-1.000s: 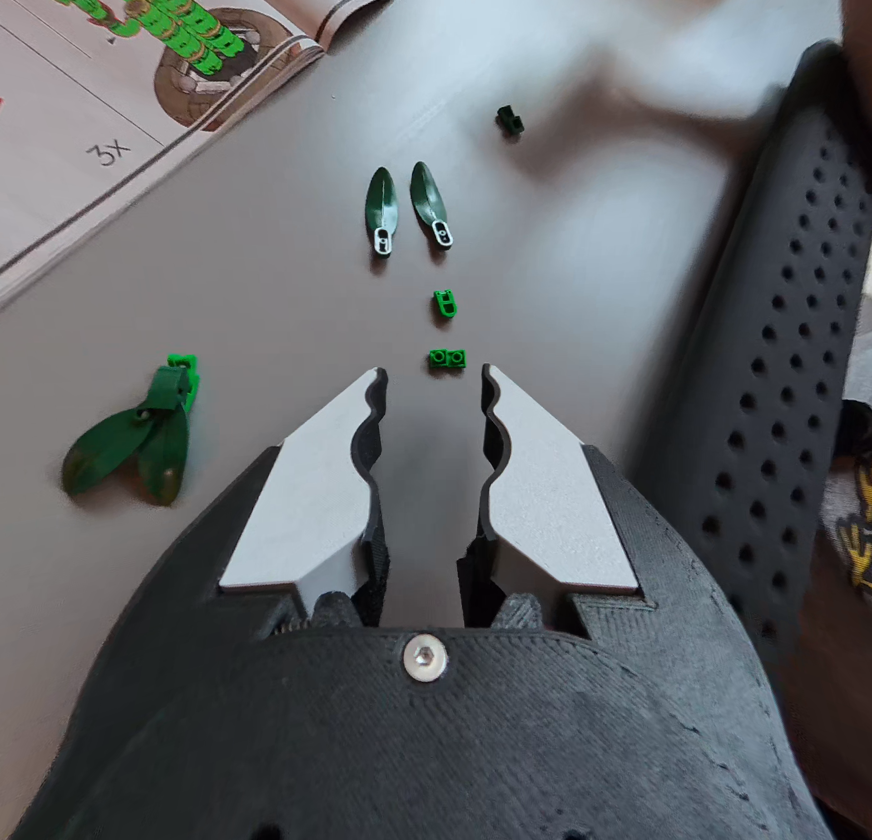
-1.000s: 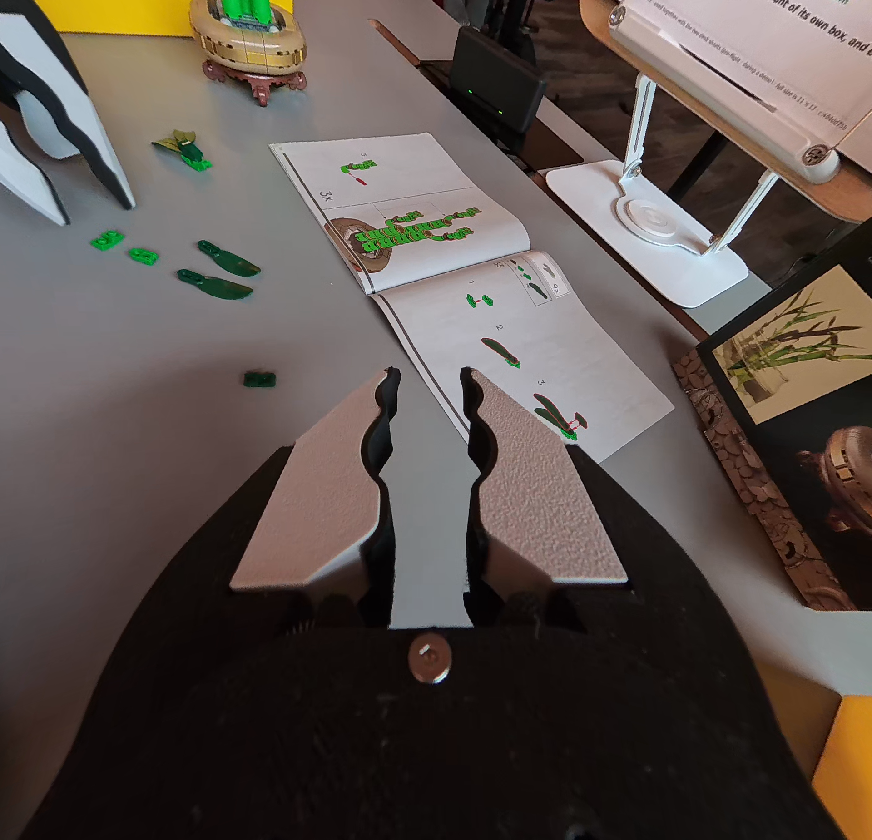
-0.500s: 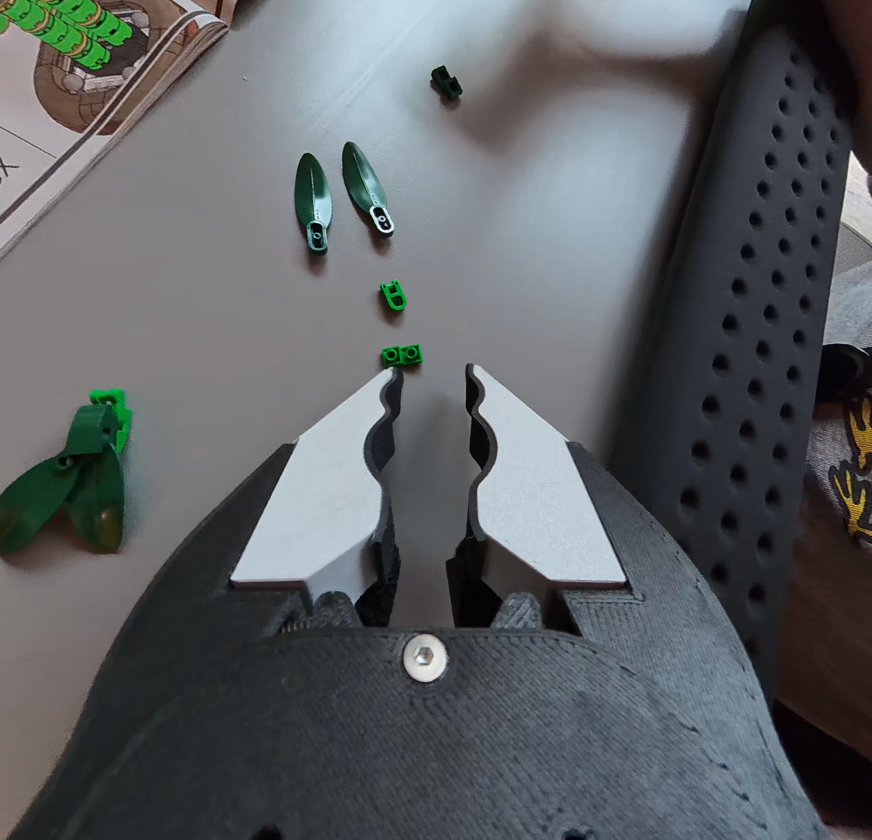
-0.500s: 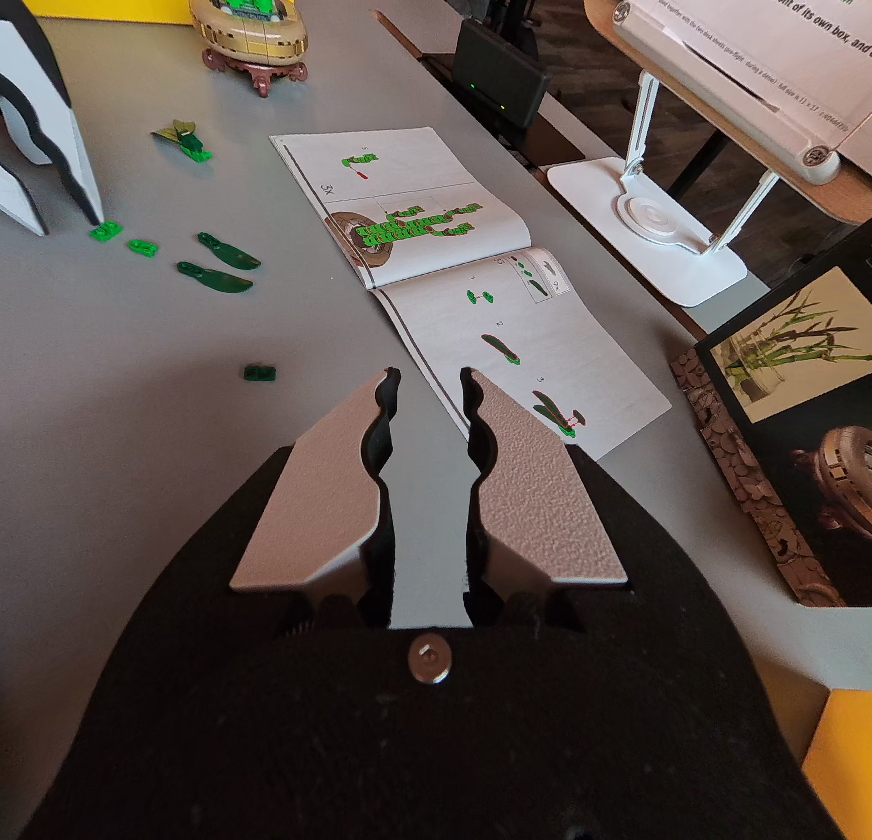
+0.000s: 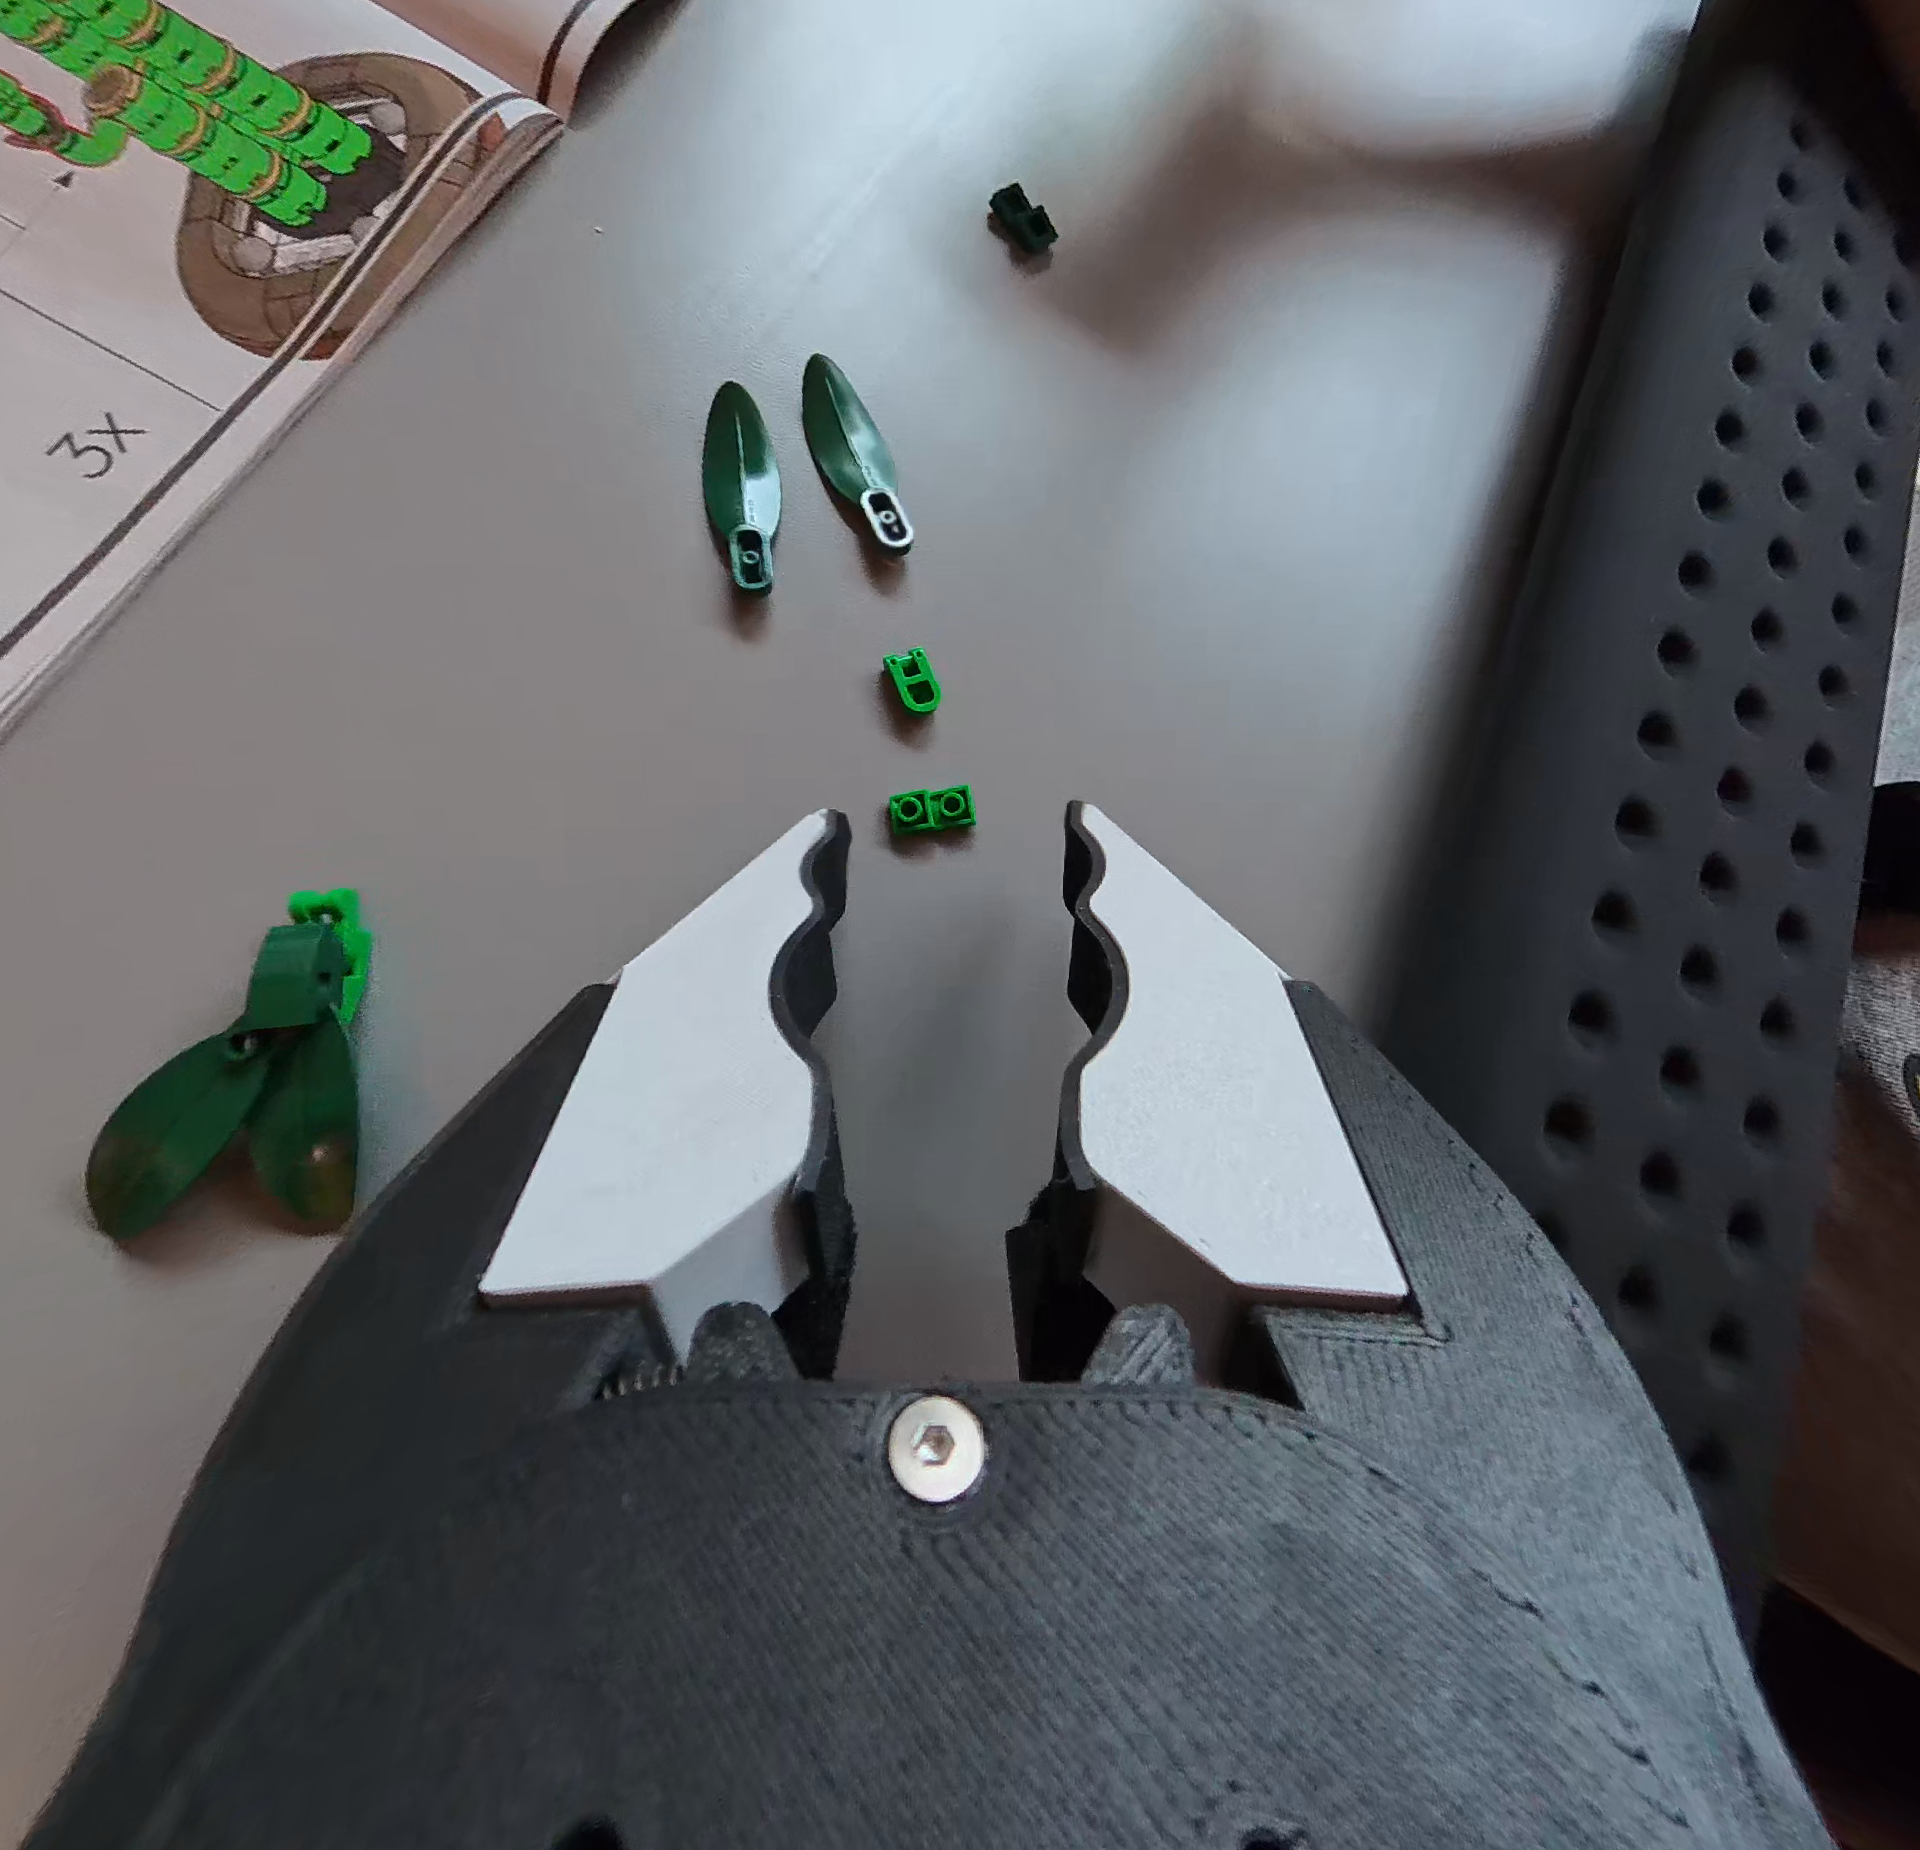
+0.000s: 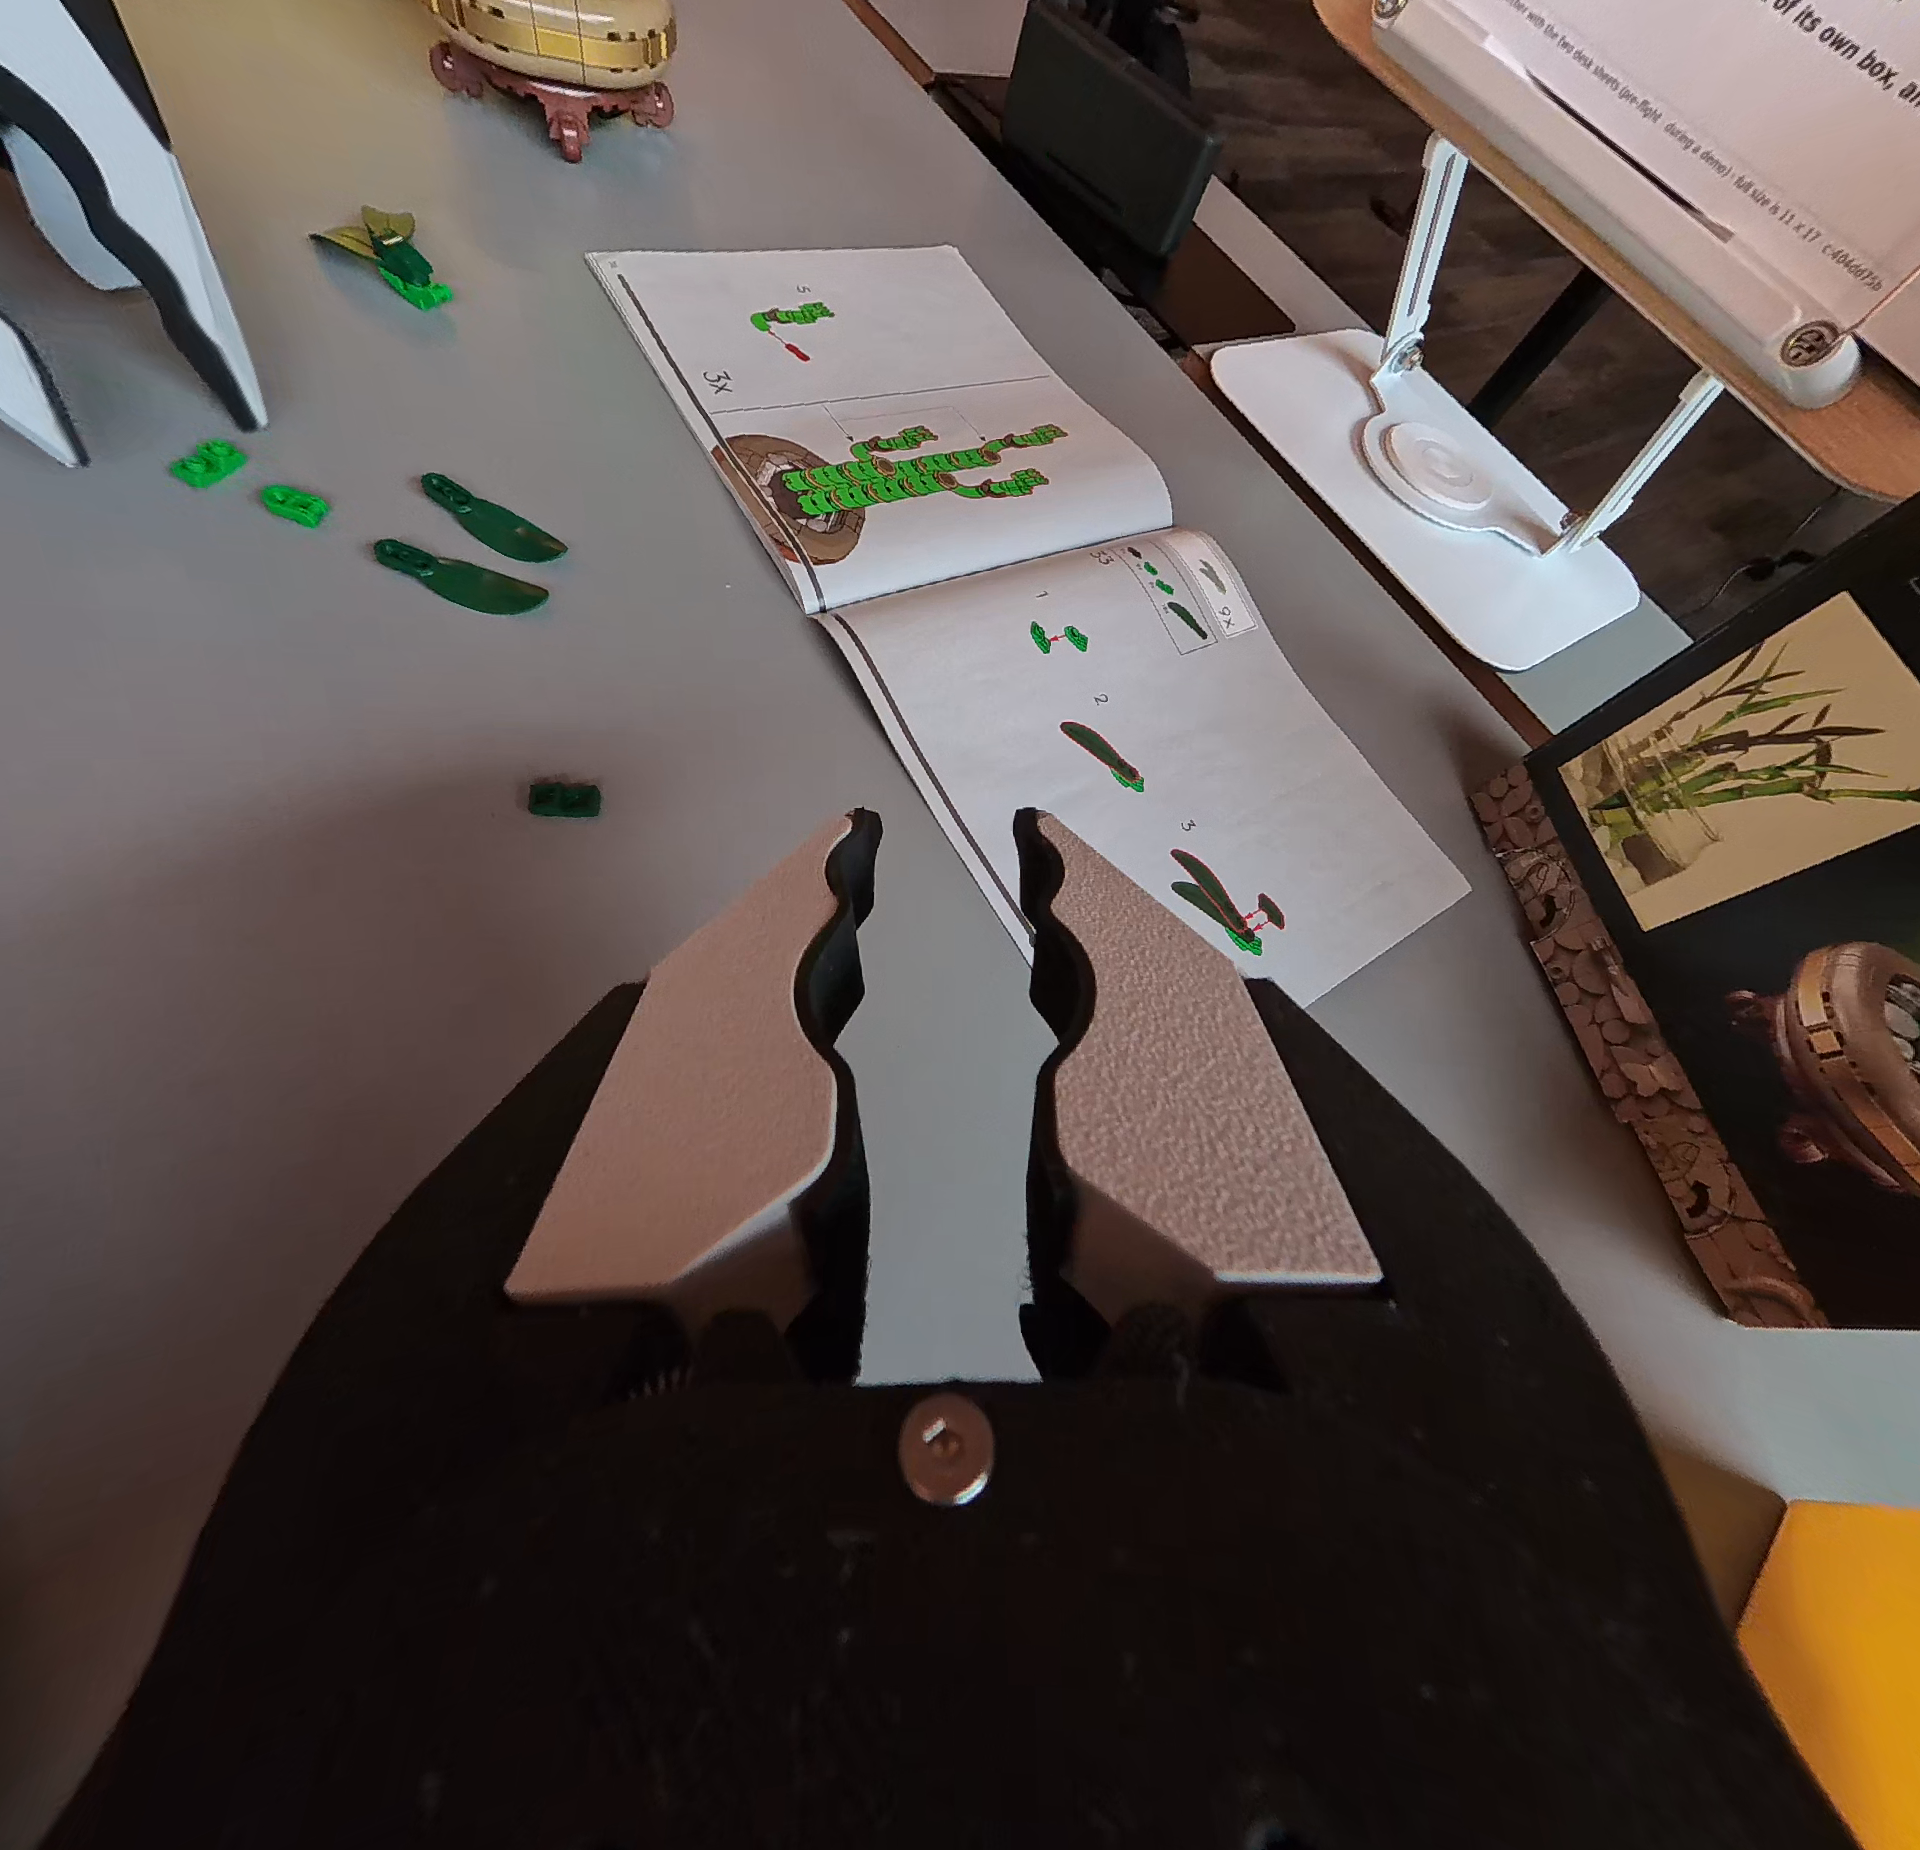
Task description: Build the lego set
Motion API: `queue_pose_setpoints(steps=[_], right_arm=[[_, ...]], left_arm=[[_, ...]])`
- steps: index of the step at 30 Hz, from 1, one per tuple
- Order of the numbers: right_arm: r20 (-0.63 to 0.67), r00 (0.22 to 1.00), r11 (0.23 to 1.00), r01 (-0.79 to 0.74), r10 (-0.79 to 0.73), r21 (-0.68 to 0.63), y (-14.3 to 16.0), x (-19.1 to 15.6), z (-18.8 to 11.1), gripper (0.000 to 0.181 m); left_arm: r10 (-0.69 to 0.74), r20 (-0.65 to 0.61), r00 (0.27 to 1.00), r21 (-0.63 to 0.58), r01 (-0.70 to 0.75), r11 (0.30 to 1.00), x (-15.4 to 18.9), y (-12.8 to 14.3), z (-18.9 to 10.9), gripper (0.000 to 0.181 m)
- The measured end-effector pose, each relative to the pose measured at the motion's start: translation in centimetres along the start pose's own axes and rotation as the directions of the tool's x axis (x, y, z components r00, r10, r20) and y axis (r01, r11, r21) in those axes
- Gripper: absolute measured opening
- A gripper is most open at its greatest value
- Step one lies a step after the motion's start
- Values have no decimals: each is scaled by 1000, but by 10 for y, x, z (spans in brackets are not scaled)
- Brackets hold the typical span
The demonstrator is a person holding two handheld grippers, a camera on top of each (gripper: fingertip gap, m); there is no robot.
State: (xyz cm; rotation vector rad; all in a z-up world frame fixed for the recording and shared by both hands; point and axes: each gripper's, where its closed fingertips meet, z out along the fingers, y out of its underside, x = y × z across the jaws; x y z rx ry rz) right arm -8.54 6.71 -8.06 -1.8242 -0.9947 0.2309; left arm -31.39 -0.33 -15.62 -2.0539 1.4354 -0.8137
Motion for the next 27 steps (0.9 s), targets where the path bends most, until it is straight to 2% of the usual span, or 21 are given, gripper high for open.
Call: queue_pose_setpoints(steps=[4,10,16,22,27], right_arm=[[-2,1000,1000,0,0,-1,0,1,-1,26],[3,1000,1000,5,-4,-11,2,0,1,26],[-3,1000,1000,10,-10,-8,2,0,0,26],[1,1000,1000,12,-12,-19,4,0,1,26],[3,1000,1000,15,-14,-20,4,-1,0,26]], left_arm=[[16,-48,999,-5,-16,1000,13,3,3,31],[-1,-76,997,2,1,1000,19,4,1,35],[43,11,999,6,-44,999,0,3,-3,31],[118,-40,992,-17,-119,993,2,1,4,28],[117,-62,991,-7,-117,993,4,0,6,19]])
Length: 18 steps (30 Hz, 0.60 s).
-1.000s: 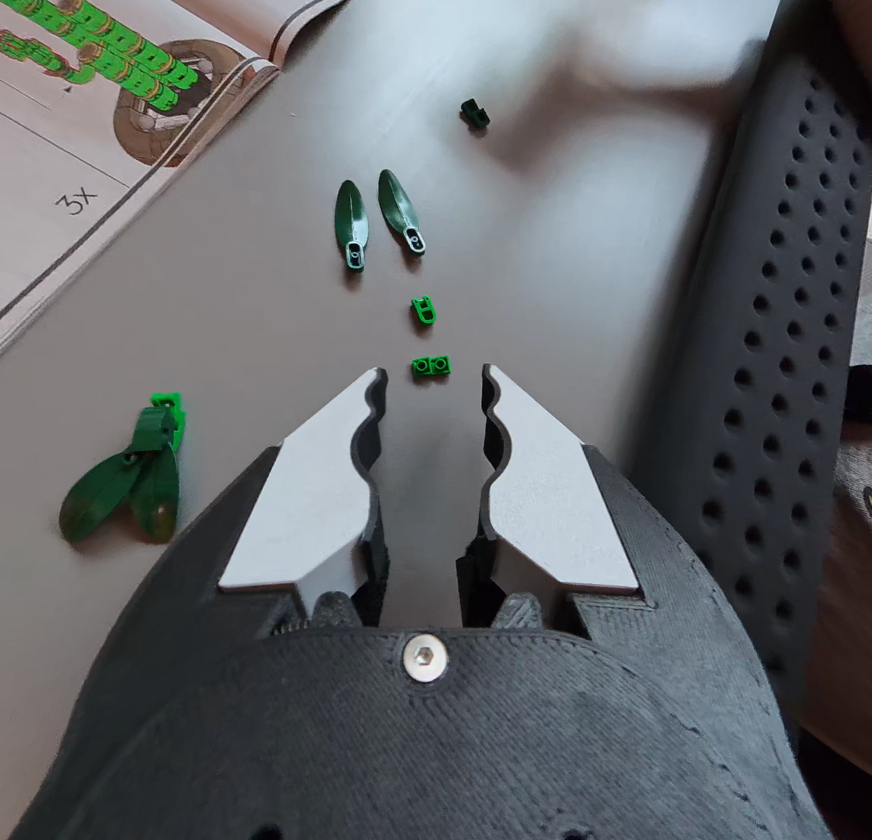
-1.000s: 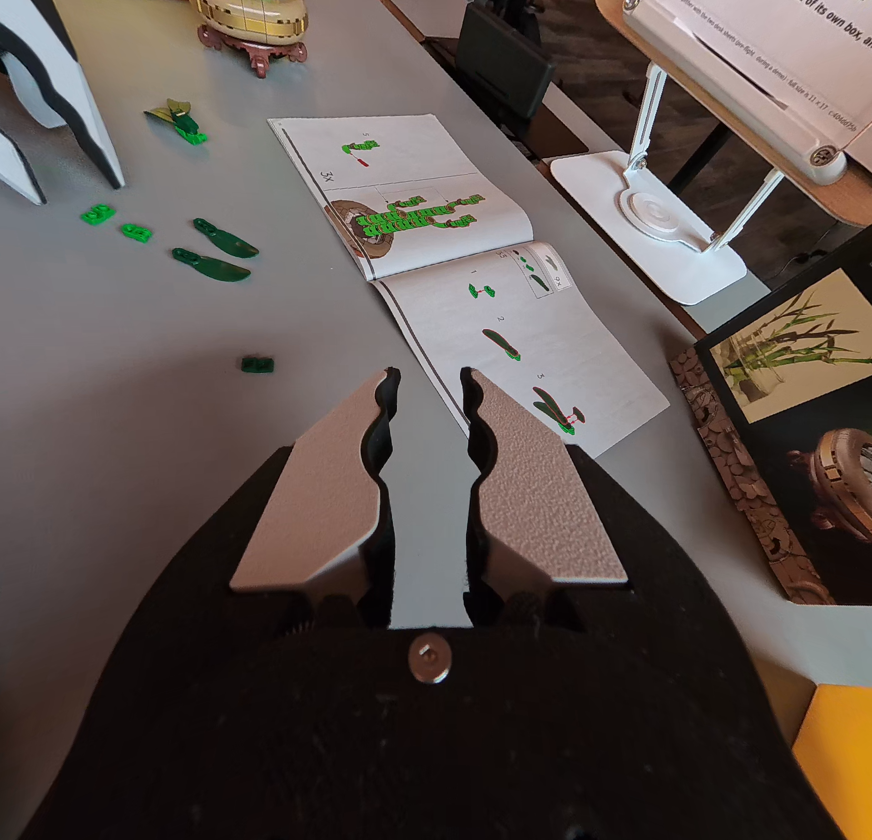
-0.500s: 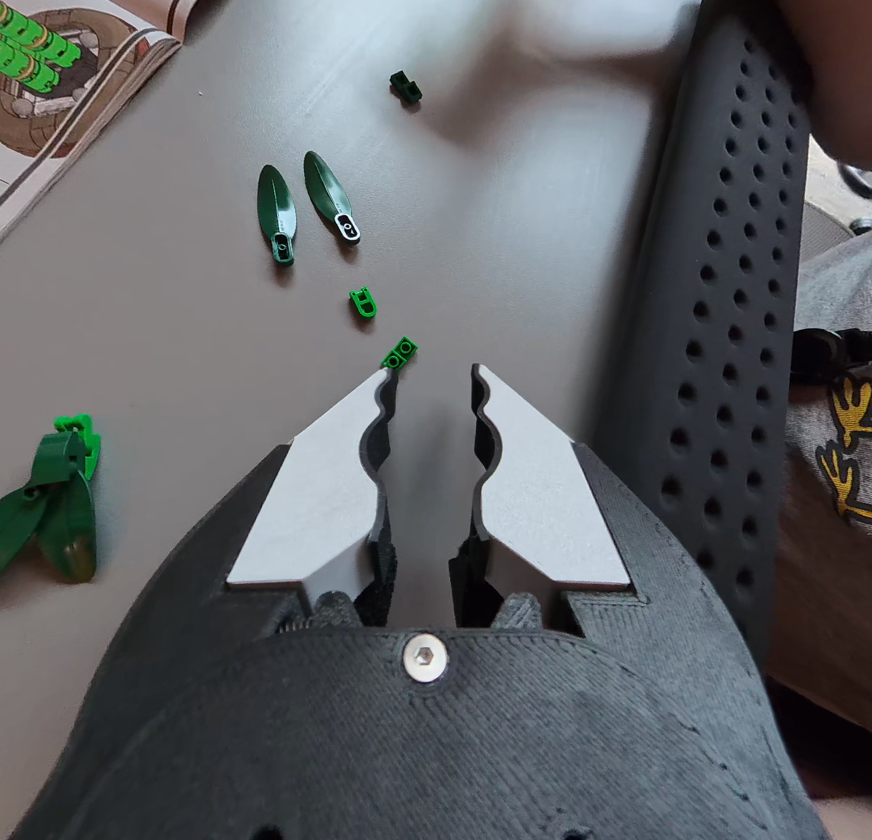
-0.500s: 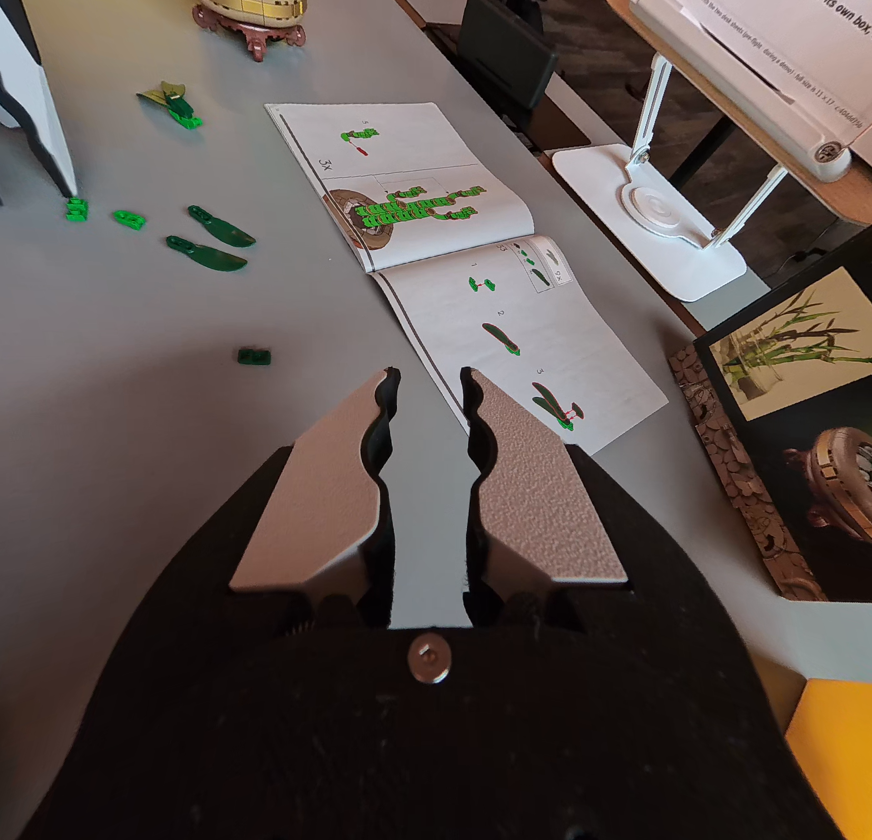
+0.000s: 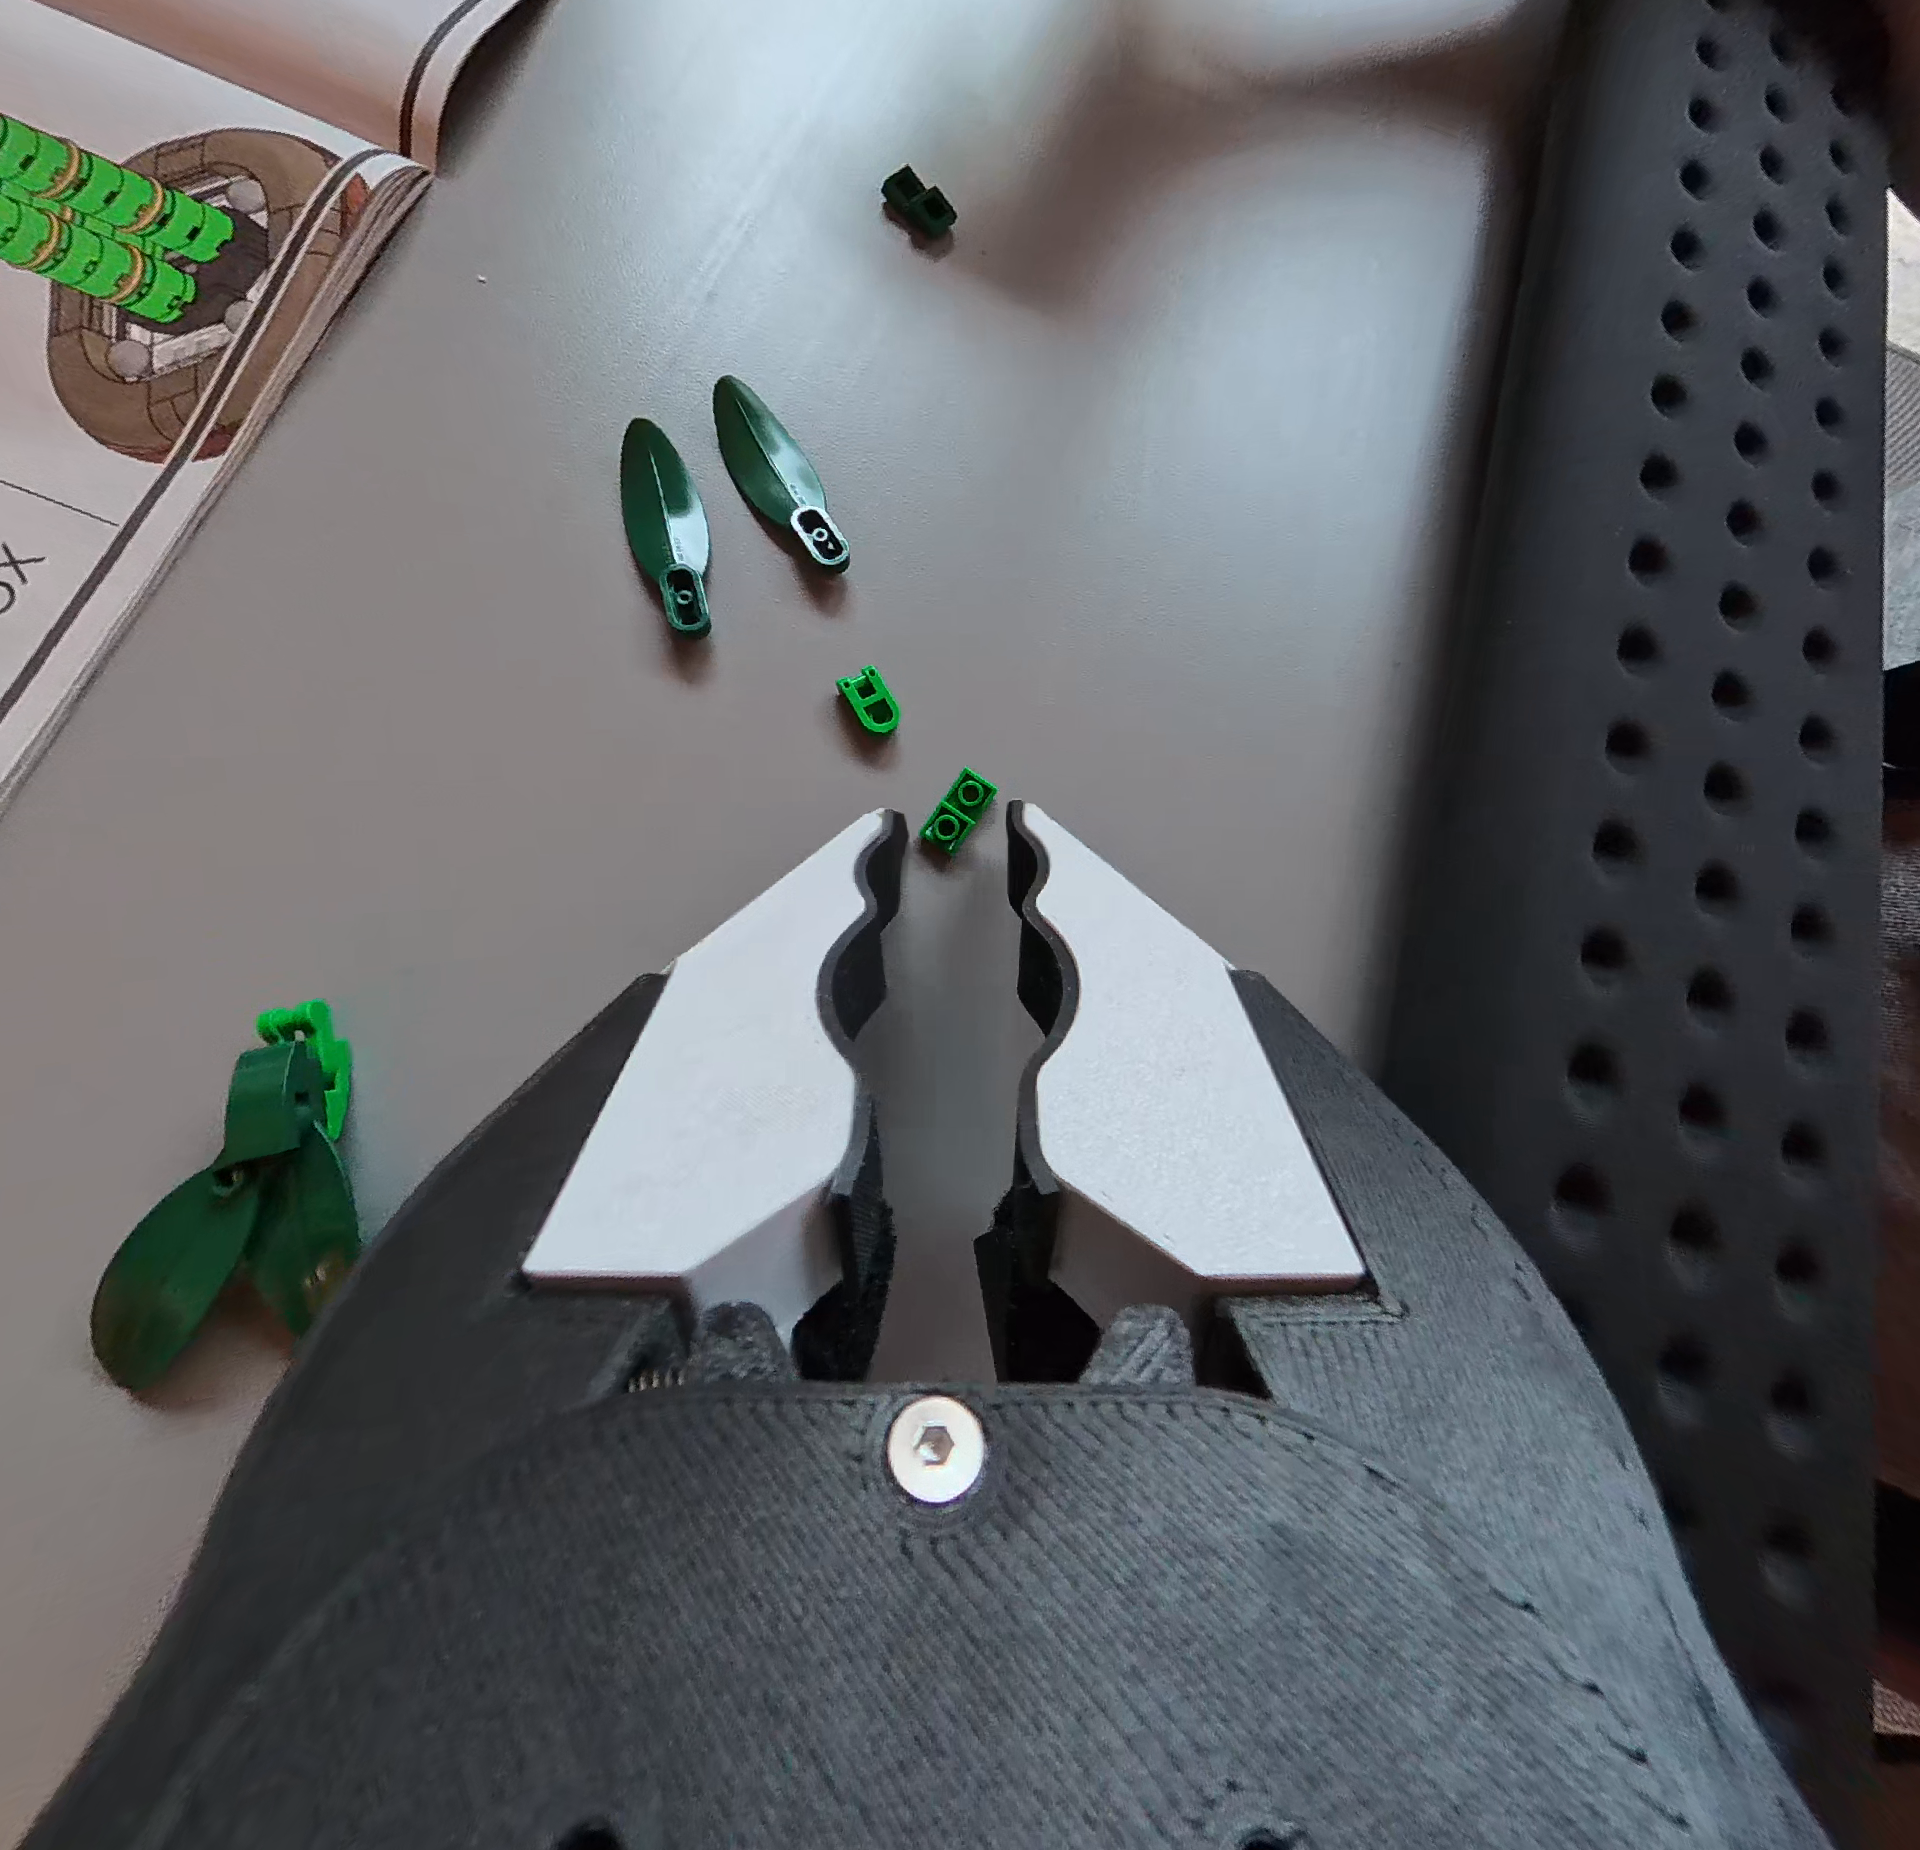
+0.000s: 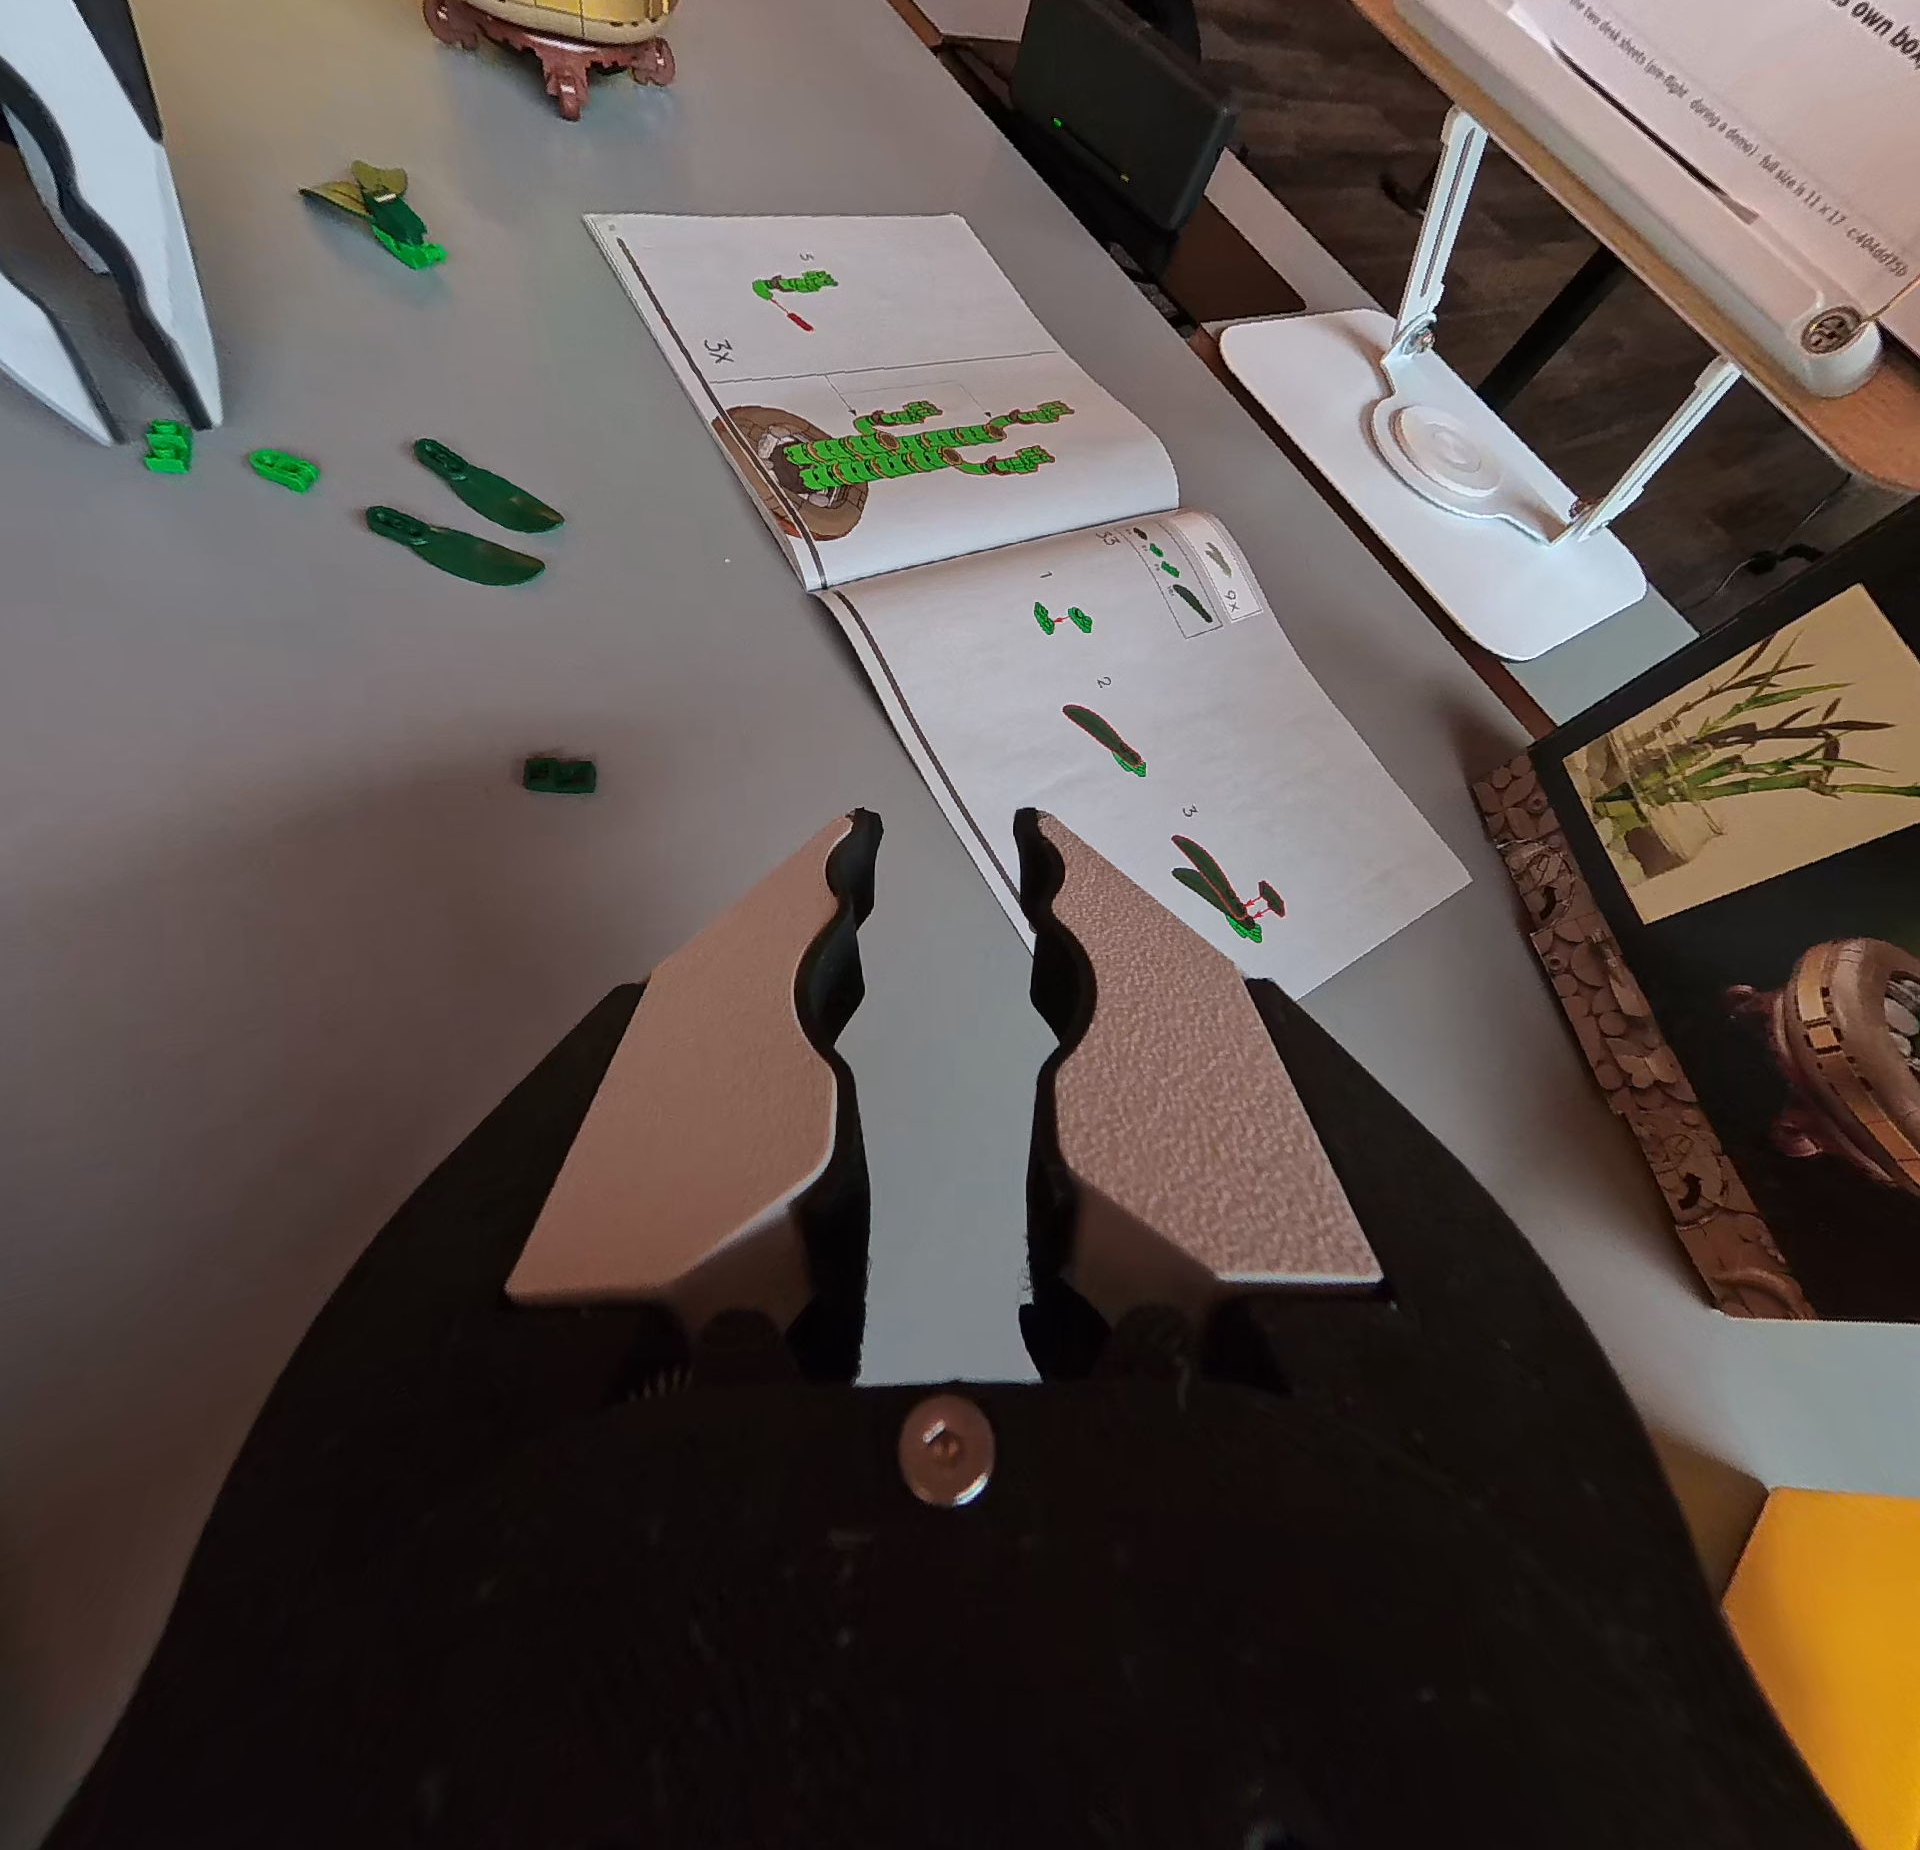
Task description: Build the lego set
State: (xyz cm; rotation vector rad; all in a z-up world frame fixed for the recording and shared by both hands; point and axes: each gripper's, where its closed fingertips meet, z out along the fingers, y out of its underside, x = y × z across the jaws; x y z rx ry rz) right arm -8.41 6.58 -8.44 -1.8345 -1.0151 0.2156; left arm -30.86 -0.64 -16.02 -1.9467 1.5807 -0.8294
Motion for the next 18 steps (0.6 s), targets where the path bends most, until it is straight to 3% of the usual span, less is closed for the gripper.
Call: queue_pose_setpoints(steps=[2,11,13,18], right_arm=[[1,1000,1000,3,-3,0,0,-1,0,26],[66,998,999,-3,0,42,-11,-17,7,26],[150,988,994,9,-26,110,-30,-43,15,26],[377,881,941,181,-284,285,-73,-160,36,26]], left_arm=[[7,13,1000,-7,-7,1000,-1,1,0,9],[-85,47,995,51,83,995,-2,-5,-9,8],[-145,17,989,84,143,986,-1,-11,-13,8],[-227,-33,973,62,228,972,3,-16,-11,7]])
